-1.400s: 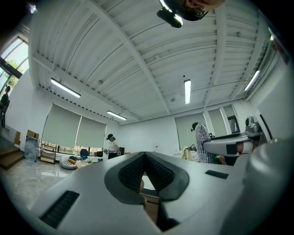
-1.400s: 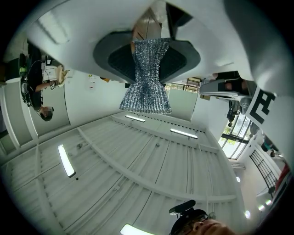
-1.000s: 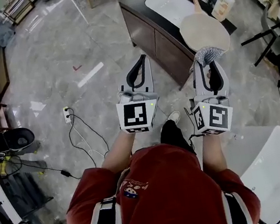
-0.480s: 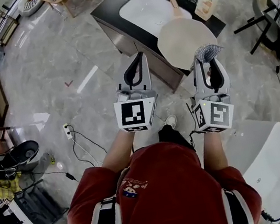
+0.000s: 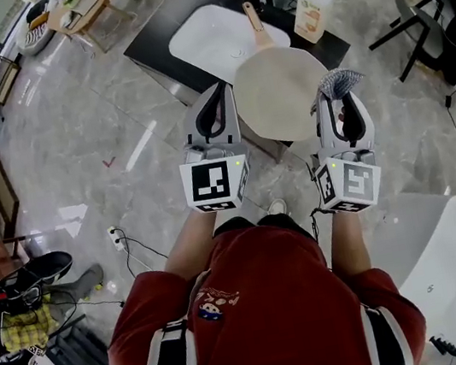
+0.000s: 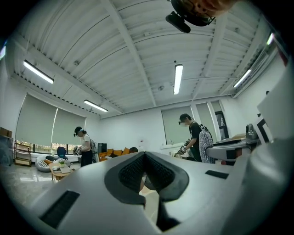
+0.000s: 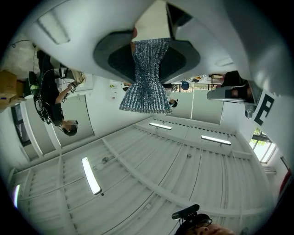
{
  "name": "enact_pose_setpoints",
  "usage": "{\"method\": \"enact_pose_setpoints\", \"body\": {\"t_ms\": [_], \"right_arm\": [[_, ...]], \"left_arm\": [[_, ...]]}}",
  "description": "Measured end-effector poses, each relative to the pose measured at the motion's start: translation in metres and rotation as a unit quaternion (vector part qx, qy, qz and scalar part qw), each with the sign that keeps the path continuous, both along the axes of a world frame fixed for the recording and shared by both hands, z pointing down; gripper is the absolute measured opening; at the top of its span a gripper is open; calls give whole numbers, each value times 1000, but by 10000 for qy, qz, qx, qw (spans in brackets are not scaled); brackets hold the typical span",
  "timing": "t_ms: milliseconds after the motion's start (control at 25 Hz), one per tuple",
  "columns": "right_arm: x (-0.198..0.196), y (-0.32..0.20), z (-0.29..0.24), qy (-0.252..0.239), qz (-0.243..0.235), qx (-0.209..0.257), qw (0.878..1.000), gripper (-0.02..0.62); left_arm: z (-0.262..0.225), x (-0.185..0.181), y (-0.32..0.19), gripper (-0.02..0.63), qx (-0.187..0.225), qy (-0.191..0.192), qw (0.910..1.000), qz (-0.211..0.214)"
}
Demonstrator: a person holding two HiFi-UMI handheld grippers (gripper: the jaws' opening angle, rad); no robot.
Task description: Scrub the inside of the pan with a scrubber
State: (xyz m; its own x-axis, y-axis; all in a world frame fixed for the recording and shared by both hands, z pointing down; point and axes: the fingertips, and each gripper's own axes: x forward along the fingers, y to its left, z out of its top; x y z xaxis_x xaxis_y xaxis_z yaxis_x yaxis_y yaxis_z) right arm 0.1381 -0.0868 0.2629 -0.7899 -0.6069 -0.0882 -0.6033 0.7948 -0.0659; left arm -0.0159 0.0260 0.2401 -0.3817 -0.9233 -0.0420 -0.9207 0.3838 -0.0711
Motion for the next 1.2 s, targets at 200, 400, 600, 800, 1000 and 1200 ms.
{"method": "enact_pose_setpoints", "body": {"t_ms": [200,400,600,800,1000,1200], "right_arm": [[-6,-21,1,48,200,-23,9998,169],[-22,-37,8,152,472,-11,9988,169],[-44,-62,10,242,985,-11,9948,169],[-64,-82,6,499,1607,15,9857,169],[-81,-91,9,599,2150,-87,9747,167],[-90,-99,19,675,2600,-160,9631,167]], "left_arm": [[-2,-14,-24,5,14,30,9999,163],[8,-38,-52,6,-3,122,9988,479],[12,-65,-101,5,37,150,9937,1110],[9,-99,-147,6,70,272,9844,1737],[14,-123,-179,5,11,451,9734,2246],[25,-127,-205,5,-93,394,9600,2769]]}}
